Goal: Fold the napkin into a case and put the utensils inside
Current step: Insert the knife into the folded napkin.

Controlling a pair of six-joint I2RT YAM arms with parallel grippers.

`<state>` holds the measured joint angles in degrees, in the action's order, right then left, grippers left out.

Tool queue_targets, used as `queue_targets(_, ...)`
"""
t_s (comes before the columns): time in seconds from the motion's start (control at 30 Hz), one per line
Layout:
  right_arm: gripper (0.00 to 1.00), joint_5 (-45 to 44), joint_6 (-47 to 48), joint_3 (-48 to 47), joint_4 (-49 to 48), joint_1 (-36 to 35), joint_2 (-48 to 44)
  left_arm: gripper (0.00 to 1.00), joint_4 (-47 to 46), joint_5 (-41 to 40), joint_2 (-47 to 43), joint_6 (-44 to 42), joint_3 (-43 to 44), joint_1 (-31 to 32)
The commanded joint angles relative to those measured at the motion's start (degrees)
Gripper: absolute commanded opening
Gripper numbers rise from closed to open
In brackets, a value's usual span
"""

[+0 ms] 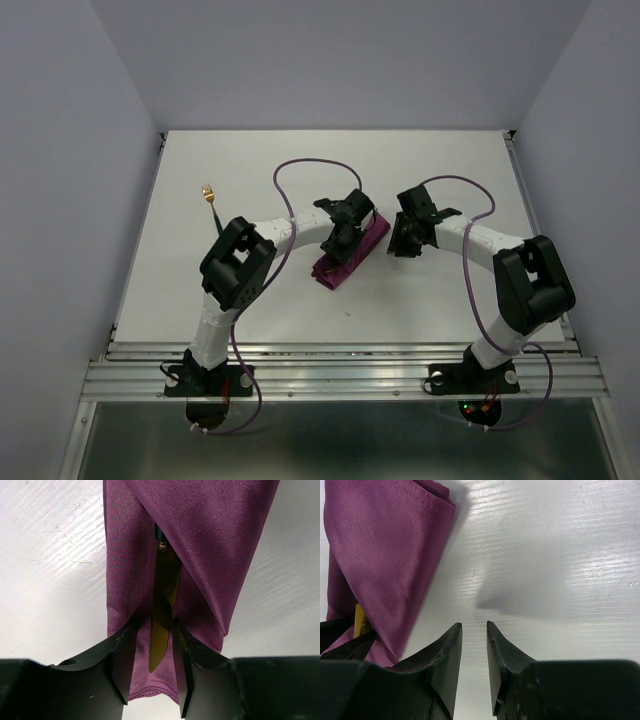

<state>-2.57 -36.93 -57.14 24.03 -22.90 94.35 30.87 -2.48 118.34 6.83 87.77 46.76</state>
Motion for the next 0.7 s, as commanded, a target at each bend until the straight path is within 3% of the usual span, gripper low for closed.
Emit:
queue_targets(0.0, 0.32, 0.20, -0.25, -1.48, 0.05, 0.04, -1.89, 0.42, 0.33, -2.70, 0.66, -0.68, -1.63, 0.17)
queue_targets(0.67, 0.32, 0.20, -0.25, -1.39, 0.14, 0.04, -1.62, 0.30, 2.79, -8.15, 0.05, -2.08, 0.91, 0.79)
